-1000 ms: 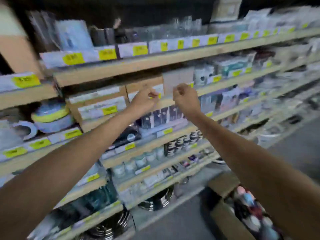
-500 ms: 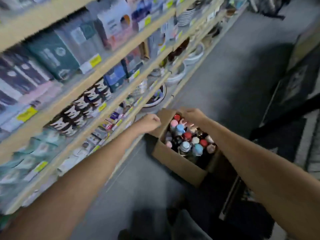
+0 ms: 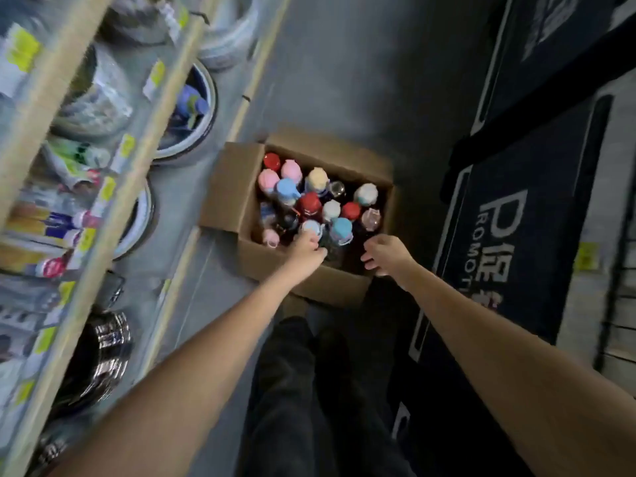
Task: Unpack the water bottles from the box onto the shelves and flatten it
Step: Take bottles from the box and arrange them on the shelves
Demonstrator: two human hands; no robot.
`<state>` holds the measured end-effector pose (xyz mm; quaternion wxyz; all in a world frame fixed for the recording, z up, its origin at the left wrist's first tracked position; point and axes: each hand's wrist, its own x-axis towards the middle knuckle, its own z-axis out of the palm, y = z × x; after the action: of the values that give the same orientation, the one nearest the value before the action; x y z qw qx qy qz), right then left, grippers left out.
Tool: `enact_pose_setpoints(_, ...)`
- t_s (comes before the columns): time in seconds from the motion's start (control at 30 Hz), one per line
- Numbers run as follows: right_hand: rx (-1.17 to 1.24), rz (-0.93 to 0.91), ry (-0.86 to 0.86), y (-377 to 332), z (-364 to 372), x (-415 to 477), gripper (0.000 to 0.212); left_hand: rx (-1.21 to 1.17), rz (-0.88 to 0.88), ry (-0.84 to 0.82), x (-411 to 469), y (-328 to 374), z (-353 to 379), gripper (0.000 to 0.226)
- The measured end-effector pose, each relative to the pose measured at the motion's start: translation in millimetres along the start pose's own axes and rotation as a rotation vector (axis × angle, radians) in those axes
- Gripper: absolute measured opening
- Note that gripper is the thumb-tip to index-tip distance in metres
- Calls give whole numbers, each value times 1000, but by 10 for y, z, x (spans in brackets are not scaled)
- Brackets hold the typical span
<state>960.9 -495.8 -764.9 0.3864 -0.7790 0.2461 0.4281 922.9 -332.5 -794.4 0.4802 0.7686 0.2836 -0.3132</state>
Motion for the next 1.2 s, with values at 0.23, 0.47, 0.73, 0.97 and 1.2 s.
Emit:
enact_pose_setpoints(0.23,65,65,62,599,581,1436,10,-93,-90,-43,1476,-701,749,56)
enact_pose_setpoints(0.47,104,45,111,857,985,2587,38,-43,-37,-169,2425,-1124,1063,56)
enact_pose_setpoints(0.73,289,49,182,1037,1061,3418,67,-240,-67,-234,3030,-1112,1380,42)
enact_pose_setpoints(0.97,387,74,120,1018,1093,3568,58,-461,-172,-325,3152,-1136,1403,48)
enact_pose_setpoints(1.2,211,322,17,1086,1228,3455,72,-346,-237,-413,3063,-1163,1360,55)
